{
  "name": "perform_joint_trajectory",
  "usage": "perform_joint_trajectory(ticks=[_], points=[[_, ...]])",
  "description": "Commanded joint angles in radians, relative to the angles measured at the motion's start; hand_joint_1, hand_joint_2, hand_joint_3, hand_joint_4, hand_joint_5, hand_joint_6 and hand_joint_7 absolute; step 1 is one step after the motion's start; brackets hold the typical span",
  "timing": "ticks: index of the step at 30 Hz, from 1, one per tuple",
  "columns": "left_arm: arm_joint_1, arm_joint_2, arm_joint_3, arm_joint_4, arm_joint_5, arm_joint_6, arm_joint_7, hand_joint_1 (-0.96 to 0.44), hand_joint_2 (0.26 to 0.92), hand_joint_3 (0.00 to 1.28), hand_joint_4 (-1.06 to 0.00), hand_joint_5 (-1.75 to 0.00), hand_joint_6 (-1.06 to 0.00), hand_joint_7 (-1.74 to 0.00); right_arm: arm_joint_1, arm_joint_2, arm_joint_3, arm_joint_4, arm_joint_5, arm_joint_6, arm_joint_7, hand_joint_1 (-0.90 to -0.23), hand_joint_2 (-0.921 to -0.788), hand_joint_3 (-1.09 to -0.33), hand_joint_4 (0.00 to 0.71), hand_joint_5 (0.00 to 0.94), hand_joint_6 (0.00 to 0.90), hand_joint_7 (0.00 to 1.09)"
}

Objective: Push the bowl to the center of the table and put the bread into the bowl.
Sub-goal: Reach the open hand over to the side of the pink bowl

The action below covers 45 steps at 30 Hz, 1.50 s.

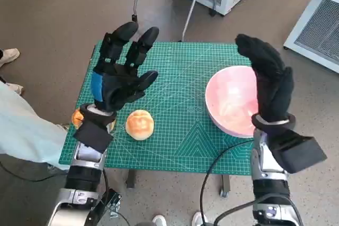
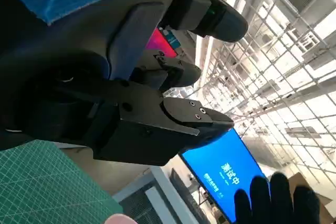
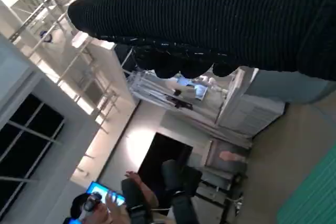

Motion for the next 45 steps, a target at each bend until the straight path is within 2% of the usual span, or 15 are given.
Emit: perform_joint_trajectory(ticks=[1, 5, 8, 11, 16, 19, 21, 23, 24, 28, 30, 33, 35, 38, 45], points=[[-0.005, 0.0, 0.006, -0.003, -0.015, -0.011, 0.0, -0.1, 0.921, 0.22, -0.33, -0.3, -0.22, -0.72, 0.037, -0.082, -0.077, 0.095, 0.046, -0.033, 0.029, -0.44, -0.921, -0.533, 0.532, 0.008, 0.276, 0.79], [0.0, 0.006, 0.012, -0.008, -0.021, -0.012, -0.005, -0.09, 0.921, 0.22, -0.32, -0.3, -0.22, -0.73, 0.037, -0.13, -0.145, 0.19, 0.079, -0.071, 0.034, -0.431, -0.921, -0.534, 0.533, 0.004, 0.319, 0.7], [0.004, 0.012, 0.017, -0.007, -0.021, -0.019, -0.004, -0.08, 0.921, 0.22, -0.32, -0.29, -0.22, -0.73, 0.054, -0.151, -0.19, 0.228, 0.08, -0.081, -0.007, -0.417, -0.921, -0.549, 0.528, 0.002, 0.31, 0.69], [0.004, 0.016, 0.02, -0.002, -0.019, -0.024, -0.002, -0.08, 0.921, 0.23, -0.31, -0.29, -0.21, -0.73, 0.062, -0.16, -0.22, 0.259, 0.081, -0.078, -0.038, -0.393, -0.92, -0.57, 0.519, 0.001, 0.274, 0.74], [0.001, 0.016, 0.021, 0.01, -0.004, -0.03, 0.011, -0.08, 0.921, 0.22, -0.31, -0.28, -0.21, -0.74, 0.067, -0.177, -0.26, 0.353, 0.059, -0.076, -0.119, -0.363, -0.92, -0.591, 0.504, 0.0, 0.23, 0.81], [0.0, 0.011, 0.019, 0.012, 0.006, -0.03, 0.02, -0.08, 0.921, 0.22, -0.32, -0.28, -0.21, -0.74, 0.062, -0.174, -0.273, 0.407, 0.07, -0.068, -0.137, -0.334, -0.869, -0.703, 0.505, 0.002, 0.221, 0.84], [-0.001, 0.008, 0.016, 0.014, 0.012, -0.028, 0.026, -0.08, 0.921, 0.22, -0.32, -0.28, -0.21, -0.74, 0.051, -0.167, -0.285, 0.45, 0.094, -0.058, -0.128, -0.329, -0.853, -0.737, 0.506, 0.003, 0.218, 0.85], [0.0, 0.006, 0.014, 0.012, 0.018, -0.026, 0.031, -0.08, 0.921, 0.22, -0.32, -0.28, -0.21, -0.74, 0.037, -0.155, -0.299, 0.488, 0.124, -0.04, -0.109, -0.328, -0.845, -0.754, 0.506, 0.003, 0.219, 0.85], [0.001, 0.005, 0.012, 0.01, 0.02, -0.024, 0.033, -0.09, 0.921, 0.22, -0.32, -0.28, -0.21, -0.74, 0.026, -0.14, -0.313, 0.507, 0.155, -0.019, -0.087, -0.33, -0.843, -0.757, 0.506, 0.003, 0.221, 0.85], [0.002, 0.006, 0.01, 0.008, 0.02, -0.018, 0.032, -0.1, 0.921, 0.21, -0.33, -0.27, -0.22, -0.74, -0.016, -0.099, -0.364, 0.558, 0.266, 0.063, 0.014, -0.346, -0.866, -0.693, 0.501, 0.001, 0.23, 0.87], [0.005, 0.007, 0.009, 0.001, 0.014, -0.014, 0.026, -0.11, 0.921, 0.21, -0.33, -0.27, -0.22, -0.74, -0.034, -0.084, -0.383, 0.581, 0.308, 0.101, 0.067, -0.345, -0.875, -0.676, 0.489, 0.0, 0.224, 0.87], [0.012, 0.009, 0.008, -0.013, 0.006, -0.005, 0.019, -0.11, 0.921, 0.21, -0.33, -0.27, -0.22, -0.74, -0.059, -0.074, -0.409, 0.624, 0.35, 0.15, 0.127, -0.322, -0.884, -0.664, 0.437, 0.0, 0.195, 0.86], [0.018, 0.012, 0.009, -0.026, 0.002, 0.001, 0.014, -0.11, 0.921, 0.21, -0.34, -0.27, -0.22, -0.74, -0.079, -0.072, -0.421, 0.66, 0.361, 0.178, 0.141, -0.307, -0.894, -0.653, 0.411, 0.0, 0.19, 0.83], [0.033, 0.016, 0.012, -0.052, -0.001, 0.012, 0.007, -0.1, 0.921, 0.22, -0.34, -0.27, -0.22, -0.74, -0.112, -0.067, -0.428, 0.71, 0.354, 0.214, 0.104, -0.292, -0.901, -0.636, 0.398, 0.003, 0.215, 0.77], [0.069, 0.031, 0.025, -0.119, -0.009, 0.053, -0.004, -0.11, 0.921, 0.22, -0.34, -0.27, -0.22, -0.74, -0.174, -0.047, -0.429, 0.774, 0.325, 0.262, 0.065, -0.283, -0.883, -0.634, 0.444, 0.012, 0.329, 0.64]])
